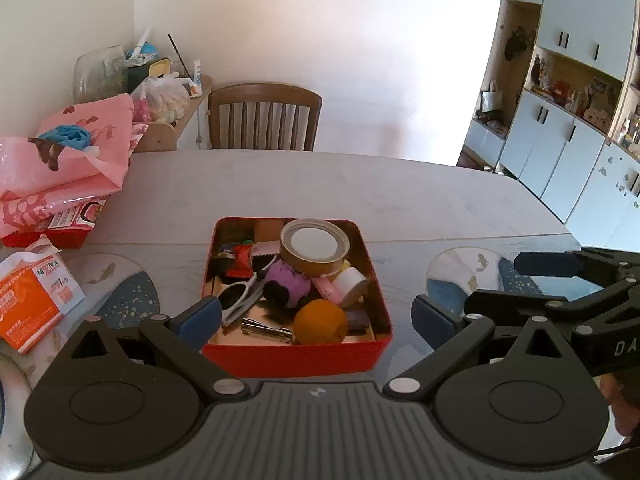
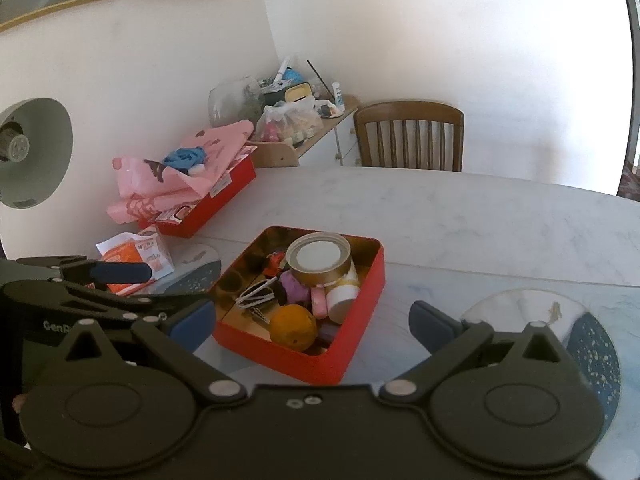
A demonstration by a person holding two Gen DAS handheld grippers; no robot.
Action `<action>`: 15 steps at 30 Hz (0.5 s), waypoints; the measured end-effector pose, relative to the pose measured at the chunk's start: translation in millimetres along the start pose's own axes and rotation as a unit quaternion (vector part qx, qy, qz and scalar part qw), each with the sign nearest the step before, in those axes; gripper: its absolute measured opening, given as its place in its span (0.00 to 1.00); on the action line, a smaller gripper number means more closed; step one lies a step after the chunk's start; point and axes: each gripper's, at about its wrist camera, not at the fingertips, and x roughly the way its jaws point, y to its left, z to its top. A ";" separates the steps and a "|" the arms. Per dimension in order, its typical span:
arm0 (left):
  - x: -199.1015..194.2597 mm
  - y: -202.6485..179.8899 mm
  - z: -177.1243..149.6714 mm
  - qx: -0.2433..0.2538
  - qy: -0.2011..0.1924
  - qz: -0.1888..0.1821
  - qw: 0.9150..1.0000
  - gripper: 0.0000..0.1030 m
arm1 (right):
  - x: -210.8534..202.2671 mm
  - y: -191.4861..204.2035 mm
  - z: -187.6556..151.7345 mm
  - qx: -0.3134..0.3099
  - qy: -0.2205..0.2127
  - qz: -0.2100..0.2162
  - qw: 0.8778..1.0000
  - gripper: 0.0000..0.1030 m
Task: Organize rigid objects
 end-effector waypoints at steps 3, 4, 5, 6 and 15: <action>-3.4 -5.0 -1.6 0.002 -0.003 0.007 1.000 0.99 | -4.9 -0.5 -4.2 0.001 -0.001 -0.004 1.000 1.00; -4.5 -5.9 -1.9 0.001 -0.004 0.009 1.000 0.99 | -6.8 -1.0 -5.3 0.002 -0.002 -0.004 1.000 1.00; -5.1 -6.9 -2.2 -0.001 -0.004 0.010 1.000 0.99 | -8.4 -1.7 -6.1 0.004 -0.004 -0.005 1.000 1.00; -5.4 -7.6 -2.5 -0.002 -0.004 0.013 1.000 0.99 | -9.9 -2.5 -6.8 0.005 -0.005 -0.008 1.000 1.00; -7.7 -18.6 -2.5 -0.004 -0.011 0.029 1.000 0.99 | -16.9 -7.7 -8.5 0.007 -0.007 -0.010 1.000 1.00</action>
